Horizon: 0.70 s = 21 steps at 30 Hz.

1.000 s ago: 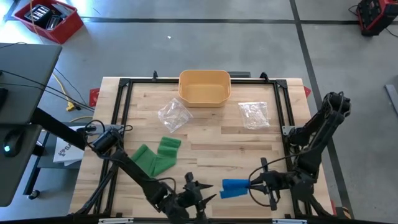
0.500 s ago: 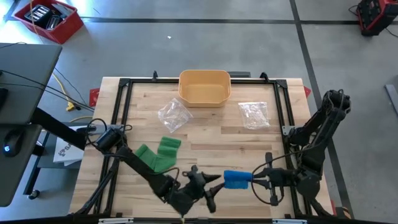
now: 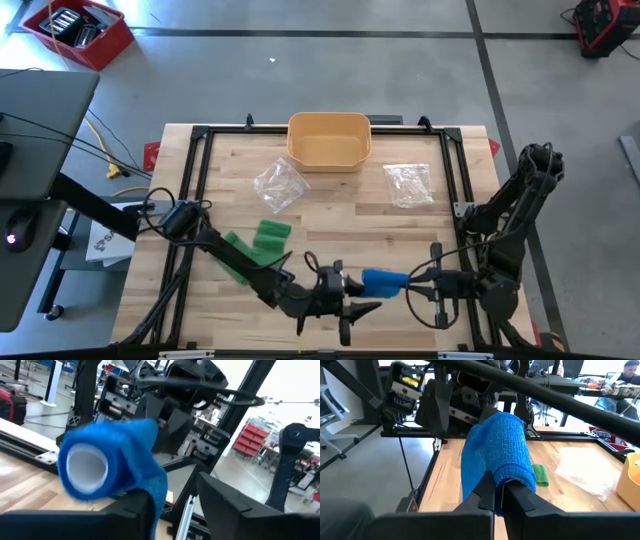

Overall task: Roll bandage
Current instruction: Roll the blue bandage

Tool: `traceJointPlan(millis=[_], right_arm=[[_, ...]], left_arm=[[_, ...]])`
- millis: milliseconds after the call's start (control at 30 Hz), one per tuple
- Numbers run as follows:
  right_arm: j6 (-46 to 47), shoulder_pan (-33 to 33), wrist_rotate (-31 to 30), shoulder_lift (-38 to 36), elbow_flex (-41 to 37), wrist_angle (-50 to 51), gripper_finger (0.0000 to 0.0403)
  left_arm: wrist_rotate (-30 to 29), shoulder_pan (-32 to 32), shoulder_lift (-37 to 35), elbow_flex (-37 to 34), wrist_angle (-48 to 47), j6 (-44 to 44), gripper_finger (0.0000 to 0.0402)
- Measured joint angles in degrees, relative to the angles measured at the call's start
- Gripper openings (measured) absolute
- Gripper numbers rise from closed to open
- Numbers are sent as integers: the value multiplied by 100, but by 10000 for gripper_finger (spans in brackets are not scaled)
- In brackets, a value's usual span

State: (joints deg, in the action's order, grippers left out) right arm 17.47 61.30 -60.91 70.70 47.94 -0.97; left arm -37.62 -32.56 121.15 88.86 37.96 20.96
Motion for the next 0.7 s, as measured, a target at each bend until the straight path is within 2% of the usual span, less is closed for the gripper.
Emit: traceJointPlan(millis=[133, 233, 400, 467, 567, 700], right_arm=[[-38, 0, -18, 0, 0, -5, 2], [-107, 76, -276, 0, 0, -49, 2], [-251, 274, -677, -99, 0, -35, 2], [-239, 304, -755, -105, 0, -29, 2], [-199, 263, -751, -93, 0, 14, 2], [-210, 207, -718, -50, 0, 39, 2]], left_arm=[[-73, 31, 167, -1, -72, 27, 66], [-356, -41, 267, -7, -51, -67, 12], [-1077, -343, 450, 59, 40, -138, 3], [-1142, -439, 590, 248, 312, -488, 2], [-970, -512, 805, 693, 519, -1096, 1], [-530, -452, 1124, 1113, 474, -1045, 1]])
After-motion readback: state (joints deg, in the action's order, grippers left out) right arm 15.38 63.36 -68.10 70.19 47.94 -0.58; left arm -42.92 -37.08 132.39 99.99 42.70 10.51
